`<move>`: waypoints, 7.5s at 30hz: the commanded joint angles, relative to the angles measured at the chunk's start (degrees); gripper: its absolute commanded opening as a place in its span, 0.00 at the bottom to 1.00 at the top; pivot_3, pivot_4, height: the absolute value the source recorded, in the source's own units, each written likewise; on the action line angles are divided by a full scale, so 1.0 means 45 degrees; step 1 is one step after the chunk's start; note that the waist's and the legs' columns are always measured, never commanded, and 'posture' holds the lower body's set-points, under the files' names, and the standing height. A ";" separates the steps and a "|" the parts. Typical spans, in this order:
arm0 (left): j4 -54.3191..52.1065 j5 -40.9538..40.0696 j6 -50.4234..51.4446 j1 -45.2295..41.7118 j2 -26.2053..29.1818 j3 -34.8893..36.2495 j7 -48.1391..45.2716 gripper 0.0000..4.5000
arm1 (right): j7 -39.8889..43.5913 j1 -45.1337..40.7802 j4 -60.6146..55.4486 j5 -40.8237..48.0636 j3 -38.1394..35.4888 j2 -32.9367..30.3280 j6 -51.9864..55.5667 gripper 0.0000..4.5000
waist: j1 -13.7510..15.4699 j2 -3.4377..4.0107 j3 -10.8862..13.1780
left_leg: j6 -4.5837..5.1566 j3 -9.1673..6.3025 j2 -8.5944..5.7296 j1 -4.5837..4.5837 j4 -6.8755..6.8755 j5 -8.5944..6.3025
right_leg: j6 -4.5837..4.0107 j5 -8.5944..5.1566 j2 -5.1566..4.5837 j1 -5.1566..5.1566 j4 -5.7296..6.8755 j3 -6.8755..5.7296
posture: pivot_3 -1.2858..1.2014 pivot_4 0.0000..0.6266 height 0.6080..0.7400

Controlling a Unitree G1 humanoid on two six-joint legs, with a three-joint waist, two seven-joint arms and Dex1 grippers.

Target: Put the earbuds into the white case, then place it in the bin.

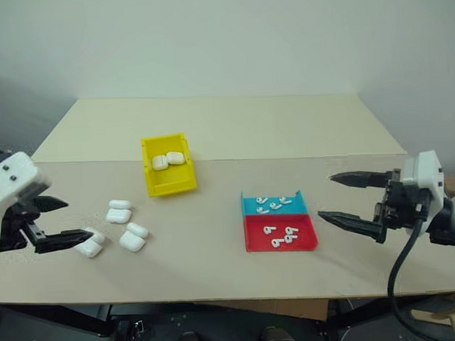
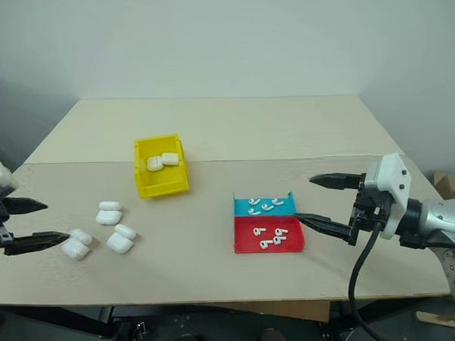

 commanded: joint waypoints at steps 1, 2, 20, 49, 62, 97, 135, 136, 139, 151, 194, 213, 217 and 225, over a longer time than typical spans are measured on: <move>-0.0350 -0.0429 0.2550 -0.0887 0.0407 -0.0299 0.0808 0.99 | -0.0110 -0.0108 -0.0178 0.0310 -0.0132 -0.0070 0.0124 1.00 | -0.0017 0.0006 0.0004 | 0.0000 0.0002 -0.0003 -0.0001 -0.0015 0.0000 | 0.0001 -0.0001 -0.0002 -0.0005 -0.0002 0.0002 | 0.52 0.24 1.00; -0.0357 -0.0493 0.2921 -0.1208 0.0386 -0.0481 0.1081 0.99 | -0.0133 -0.0122 -0.0192 0.0321 -0.0090 -0.0080 0.0149 1.00 | -0.0019 0.0005 0.0005 | 0.0000 0.0005 -0.0007 -0.0002 -0.0033 0.0000 | 0.0000 -0.0005 -0.0006 -0.0011 0.0001 0.0001 | 0.52 0.24 1.00; 0.4620 0.3176 0.0557 -0.7472 -0.0653 -1.1927 0.1914 0.99 | -0.0348 -0.1003 -0.0117 0.0578 0.0603 -0.0090 0.0598 1.00 | 0.0156 -0.0008 0.0011 | -0.0002 -0.0002 -0.0012 -0.0027 -0.0061 0.0002 | -0.0112 0.0021 0.0009 -0.0062 0.0043 -0.0004 | 0.52 0.24 1.00; 0.9220 0.7898 -0.1458 -1.1585 -0.4691 -1.5969 -0.1394 0.74 | -0.0883 -0.0467 -0.0889 0.1016 0.0360 -0.0090 0.0807 1.00 | 0.0385 0.0082 -0.0043 | 0.0003 -0.0074 -0.0020 -0.0003 0.0031 0.0004 | -0.0017 -0.0028 0.0014 0.0014 0.0100 -0.0050 | 0.52 0.24 1.00; 0.5985 0.4848 -0.1583 -0.8103 -0.3669 -0.7731 -0.1029 0.61 | -0.1255 -0.0228 -0.0945 0.0868 0.0336 0.0134 0.0688 1.00 | 0.0279 0.0021 -0.0011 | 0.0004 -0.0091 -0.0003 -0.0083 0.0034 0.0004 | -0.0103 0.0022 0.0016 -0.0041 0.0088 -0.0079 | 0.52 0.24 1.00; 0.3663 0.0634 -1.1579 -0.8500 -1.3119 -0.9279 -0.4203 0.61 | 0.1224 -0.8608 0.0482 -0.7698 1.3351 -0.1172 0.2892 0.66 | -0.0013 0.0023 -0.0024 | 0.0006 -0.0100 -0.0019 -0.0097 0.0062 0.0002 | -0.0095 0.0050 0.0005 -0.0028 0.0051 -0.0083 | 0.52 0.24 1.00; 0.1245 -0.0202 -1.0977 -0.6758 -1.2250 -0.9078 -0.1626 0.61 | 0.3883 -0.8264 0.3664 -1.1193 1.2983 0.1242 -0.0038 0.14 | 0.0007 0.0024 -0.0023 | 0.0005 -0.0105 -0.0020 -0.0073 0.0066 0.0003 | -0.0095 0.0050 0.0007 -0.0010 0.0067 -0.0087 | 0.52 0.24 1.00; 0.1265 -0.0210 -1.0979 -0.6783 -1.2254 -0.9108 -0.1643 0.61 | 0.3873 -0.8225 0.3575 -1.1155 1.2872 0.1241 0.0083 0.14 | 0.0008 0.0024 -0.0023 | 0.0005 -0.0105 -0.0020 -0.0073 0.0066 0.0003 | -0.0095 0.0050 0.0007 -0.0009 0.0067 -0.0087 | 0.52 0.24 1.00; 0.1384 -0.0313 -1.0949 -0.6958 -1.2354 -0.9182 -0.1697 0.61 | 0.3822 -0.7955 0.2458 -0.9804 1.1145 0.1168 0.1890 0.14 | 0.0012 0.0025 -0.0020 | 0.0005 -0.0106 -0.0020 -0.0073 0.0066 0.0003 | -0.0095 0.0050 0.0007 -0.0010 0.0067 -0.0087 | 0.52 0.24 1.00; 0.2909 -0.0469 -1.0859 -0.8574 -1.3023 -0.9473 -0.1966 0.61 | -0.3023 -0.5699 -0.2935 -0.0991 -0.0332 0.8675 0.7043 0.14 | 0.0064 0.0021 -0.0020 | -0.0006 -0.0136 -0.0017 -0.0076 0.0061 0.0010 | -0.0092 0.0055 0.0023 0.0001 0.0076 -0.0099 | 0.52 0.24 1.00; 0.4084 0.0166 -1.0973 -0.9725 -1.3545 -0.9609 -0.1744 0.61 | -0.5391 -0.5050 -0.2021 0.1893 0.3341 0.5832 0.3497 0.83 | -0.0018 0.0026 -0.0018 | -0.0003 -0.0138 -0.0012 -0.0092 0.0041 0.0008 | -0.0090 0.0051 0.0027 -0.0012 0.0045 -0.0100 | 0.52 0.24 1.00; 0.2919 -0.0057 -1.0873 -0.8347 -1.2188 -0.8520 -0.1816 0.61 | 0.3303 -1.2080 1.1557 -0.9358 1.1764 0.1571 -0.4703 0.83 | -0.0113 0.0046 0.0012 | 0.0006 -0.0107 -0.0006 -0.0103 0.0021 0.0003 | -0.0093 0.0053 0.0028 -0.0037 0.0002 -0.0086 | 0.52 0.24 1.00; 0.2408 -0.0151 -1.0782 -0.7951 -1.2068 -0.8344 -0.1593 0.61 | 0.4183 -1.3130 1.4397 -1.0561 1.2324 0.2605 -0.6762 0.83 | -0.0045 0.0050 0.0022 | 0.0005 -0.0107 -0.0006 -0.0111 0.0021 0.0002 | -0.0094 0.0054 0.0024 -0.0041 -0.0001 -0.0087 | 0.52 0.24 1.00; 0.1796 -0.0372 -1.0626 -0.7536 -1.1787 -0.8083 -0.1117 0.61 | 0.4051 -1.4265 1.7876 -1.2396 1.2388 0.3811 -0.9032 0.62 | -0.0019 0.0055 0.0030 | 0.0002 -0.0110 -0.0009 -0.0103 0.0024 0.0004 | -0.0100 0.0058 0.0017 -0.0035 0.0011 -0.0093 | 0.52 0.24 1.00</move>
